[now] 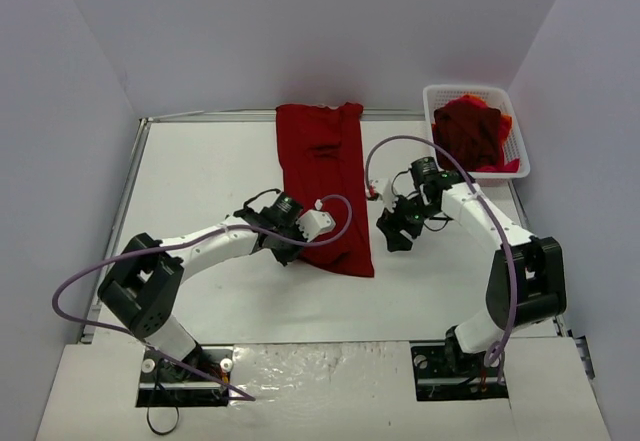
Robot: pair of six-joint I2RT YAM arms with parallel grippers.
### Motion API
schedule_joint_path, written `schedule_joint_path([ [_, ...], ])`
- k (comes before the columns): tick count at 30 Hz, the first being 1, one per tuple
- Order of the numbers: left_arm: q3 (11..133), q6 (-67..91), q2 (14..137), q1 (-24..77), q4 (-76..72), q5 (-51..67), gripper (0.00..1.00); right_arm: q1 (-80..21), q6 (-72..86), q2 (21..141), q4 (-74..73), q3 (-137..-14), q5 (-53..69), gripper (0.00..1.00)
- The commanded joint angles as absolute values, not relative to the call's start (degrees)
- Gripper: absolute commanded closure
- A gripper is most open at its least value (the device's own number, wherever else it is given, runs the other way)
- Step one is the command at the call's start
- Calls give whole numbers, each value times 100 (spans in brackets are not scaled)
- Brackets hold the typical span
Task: Fold and stack the t-shirts
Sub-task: Grab the bottom of the folded rectangular tshirt with both arms
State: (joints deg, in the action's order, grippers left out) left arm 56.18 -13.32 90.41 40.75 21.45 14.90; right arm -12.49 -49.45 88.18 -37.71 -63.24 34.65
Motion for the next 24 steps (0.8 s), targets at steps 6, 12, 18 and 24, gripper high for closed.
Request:
schedule_joint_path([
  [6,6318,-1336,9246,3604,2715,2311,98,-2161,-4869,8551,-3314,-6029,2988,40],
  [12,6486,-1380,9334,3489,2935,2478,98,-2697,-4694,8543,-3111,-5977,2892,41],
  [18,6548,-1380,9536,3463,2988,2522,98,-3172,-4623,8543,-3111,-5828,2742,42],
  [24,6539,-1213,9641,3287,2927,2803,98,-3603,-4579,8447,-3076,-5660,2514,42],
])
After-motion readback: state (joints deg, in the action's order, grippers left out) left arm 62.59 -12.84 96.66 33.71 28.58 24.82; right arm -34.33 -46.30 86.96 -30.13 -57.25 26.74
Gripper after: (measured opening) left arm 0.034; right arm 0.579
